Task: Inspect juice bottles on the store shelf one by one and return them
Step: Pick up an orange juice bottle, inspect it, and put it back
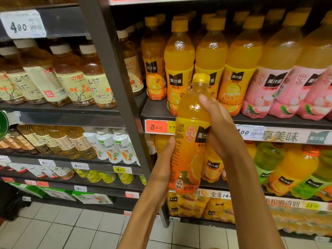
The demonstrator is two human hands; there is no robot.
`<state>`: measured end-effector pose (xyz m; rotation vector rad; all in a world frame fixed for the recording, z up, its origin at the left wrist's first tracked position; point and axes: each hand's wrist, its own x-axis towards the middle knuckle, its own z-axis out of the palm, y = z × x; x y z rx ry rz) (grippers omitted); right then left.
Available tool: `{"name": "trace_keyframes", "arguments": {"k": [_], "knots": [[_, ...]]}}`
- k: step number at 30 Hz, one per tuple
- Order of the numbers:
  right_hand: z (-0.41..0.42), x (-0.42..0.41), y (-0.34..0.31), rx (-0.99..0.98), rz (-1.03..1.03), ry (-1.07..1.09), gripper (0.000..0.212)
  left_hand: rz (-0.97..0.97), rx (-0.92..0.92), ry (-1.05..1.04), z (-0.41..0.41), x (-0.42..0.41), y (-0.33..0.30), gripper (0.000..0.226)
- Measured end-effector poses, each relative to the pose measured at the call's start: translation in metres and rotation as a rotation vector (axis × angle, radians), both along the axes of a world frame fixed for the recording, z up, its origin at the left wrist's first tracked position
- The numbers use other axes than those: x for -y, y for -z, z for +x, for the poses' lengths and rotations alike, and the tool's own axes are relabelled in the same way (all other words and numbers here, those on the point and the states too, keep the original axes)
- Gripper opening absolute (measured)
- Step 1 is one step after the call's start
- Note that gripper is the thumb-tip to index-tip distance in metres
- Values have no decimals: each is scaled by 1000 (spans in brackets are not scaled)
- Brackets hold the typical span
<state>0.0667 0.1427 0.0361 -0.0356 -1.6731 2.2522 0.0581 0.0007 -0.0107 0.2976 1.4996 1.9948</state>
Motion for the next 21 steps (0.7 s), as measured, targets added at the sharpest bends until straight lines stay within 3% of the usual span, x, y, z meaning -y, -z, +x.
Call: {"name": "trace_keyframes", "arguments": {"k": [3, 5, 10, 15, 21], "knots": [[0, 0, -1, 22, 93, 42, 39, -91, -187, -21, -8, 0, -5, 46], [-1, 1, 0, 32, 83, 64, 53, -126, -264, -7, -11, 1, -3, 41], [-2, 4, -2, -16, 20, 51, 22, -68, -257, 43, -10, -1, 4, 43], [0, 2, -4, -13, 31, 3, 24, -53, -196, 91, -5, 3, 6, 43], [2, 4, -6, -79, 20, -77, 34, 41, -153, 201, -8, 6, 9, 87]]}}
